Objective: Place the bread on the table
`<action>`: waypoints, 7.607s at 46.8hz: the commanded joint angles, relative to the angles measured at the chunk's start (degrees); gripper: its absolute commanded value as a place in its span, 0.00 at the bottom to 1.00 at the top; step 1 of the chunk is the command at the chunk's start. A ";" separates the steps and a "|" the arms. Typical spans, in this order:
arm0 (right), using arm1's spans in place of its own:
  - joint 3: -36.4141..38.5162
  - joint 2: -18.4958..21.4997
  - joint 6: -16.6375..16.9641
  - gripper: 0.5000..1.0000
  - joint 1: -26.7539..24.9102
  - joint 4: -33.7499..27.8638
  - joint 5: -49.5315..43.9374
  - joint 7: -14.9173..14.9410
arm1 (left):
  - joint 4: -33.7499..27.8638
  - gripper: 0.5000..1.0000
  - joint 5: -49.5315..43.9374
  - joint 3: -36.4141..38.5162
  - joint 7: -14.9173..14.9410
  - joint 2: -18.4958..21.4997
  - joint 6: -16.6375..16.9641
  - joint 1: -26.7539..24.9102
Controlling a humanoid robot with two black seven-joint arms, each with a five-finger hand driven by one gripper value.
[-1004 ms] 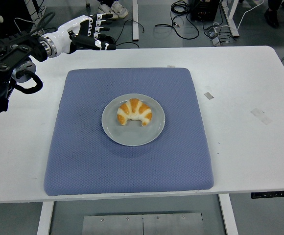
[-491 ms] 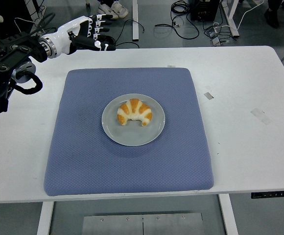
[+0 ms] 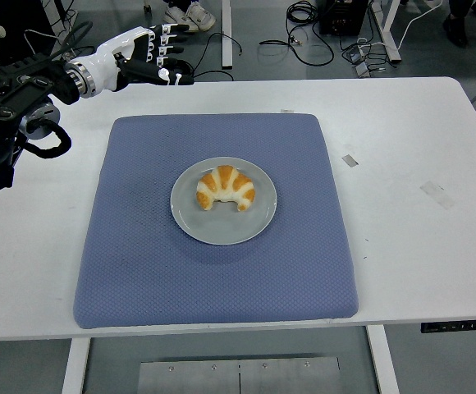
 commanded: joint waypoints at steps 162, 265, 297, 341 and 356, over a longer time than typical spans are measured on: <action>0.05 0.00 -0.01 1.00 0.00 0.09 0.00 0.00 | -32.34 0.93 26.72 5.36 -1.26 10.89 -2.20 -3.84; -0.03 0.00 -0.01 1.00 0.00 -0.18 0.00 0.00 | -27.51 0.80 26.81 10.90 -1.26 5.53 4.13 2.22; -0.03 0.00 -0.19 1.00 0.00 -0.53 0.00 0.00 | -26.72 0.57 26.81 10.99 -1.26 5.27 4.13 2.49; -0.03 0.00 -0.19 1.00 0.00 -0.53 0.00 0.00 | -26.37 0.38 26.11 10.46 -1.17 5.36 4.13 1.70; -0.03 0.00 -0.19 1.00 0.09 -0.53 0.00 0.00 | -26.37 0.38 25.49 7.92 -1.26 6.41 3.95 -0.32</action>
